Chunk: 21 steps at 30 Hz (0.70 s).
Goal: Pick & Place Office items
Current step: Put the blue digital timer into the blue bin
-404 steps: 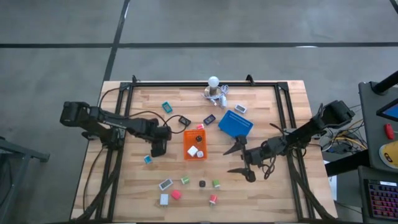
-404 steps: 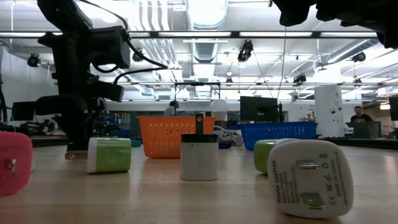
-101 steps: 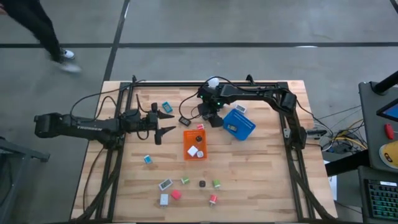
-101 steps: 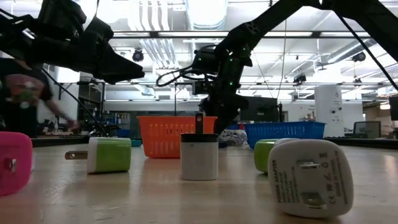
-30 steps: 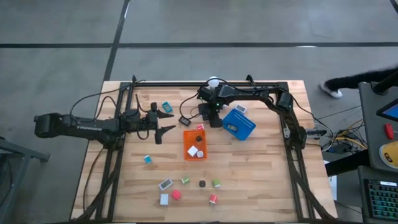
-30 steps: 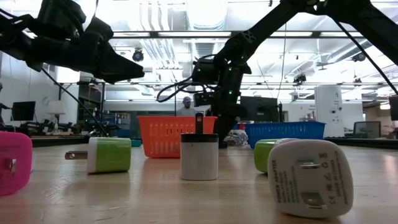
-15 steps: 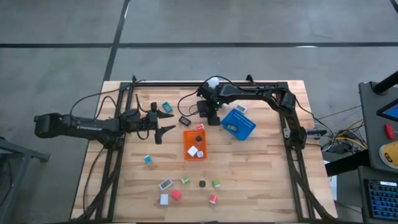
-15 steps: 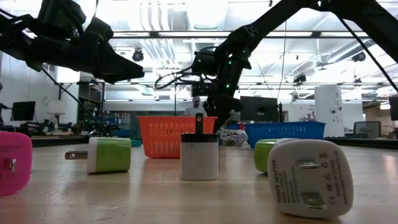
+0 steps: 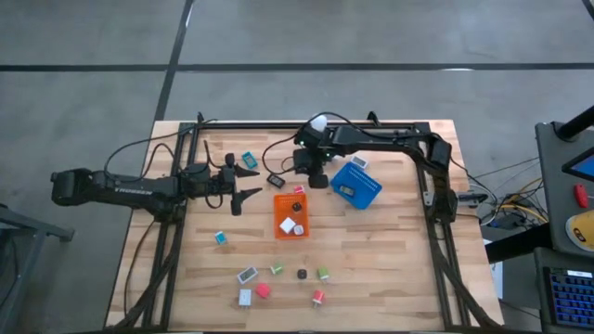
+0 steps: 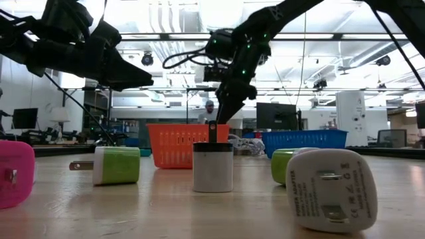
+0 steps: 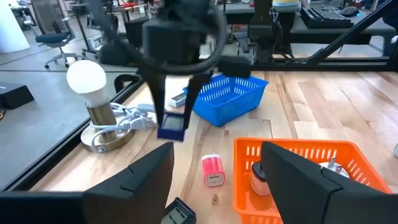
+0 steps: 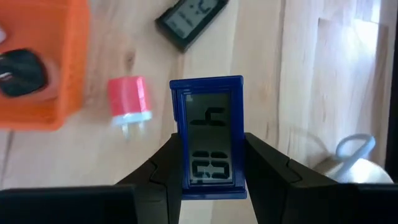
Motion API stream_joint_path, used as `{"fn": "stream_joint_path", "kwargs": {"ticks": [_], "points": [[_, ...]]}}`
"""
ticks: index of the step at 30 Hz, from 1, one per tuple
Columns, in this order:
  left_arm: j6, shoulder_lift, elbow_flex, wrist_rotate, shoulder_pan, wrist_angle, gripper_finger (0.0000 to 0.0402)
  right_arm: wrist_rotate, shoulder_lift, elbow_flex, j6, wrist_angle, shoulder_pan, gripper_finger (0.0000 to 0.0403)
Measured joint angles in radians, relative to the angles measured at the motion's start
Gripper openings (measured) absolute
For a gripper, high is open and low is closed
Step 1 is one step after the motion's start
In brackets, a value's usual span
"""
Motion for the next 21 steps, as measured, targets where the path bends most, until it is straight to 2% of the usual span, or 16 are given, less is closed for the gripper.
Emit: {"fn": "stream_joint_path", "kwargs": {"ticks": [12,21], "points": [[-0.002,0.0,0.0,0.002,0.0,0.0,0.0248,0.075,-0.133,-0.065,0.087,-0.2,0.07,0.0121],[0.0,0.0,-0.002,0.002,0.0,-0.001,0.0248,0.129,-0.283,-0.233,0.169,-0.273,0.079,0.0121]]}}
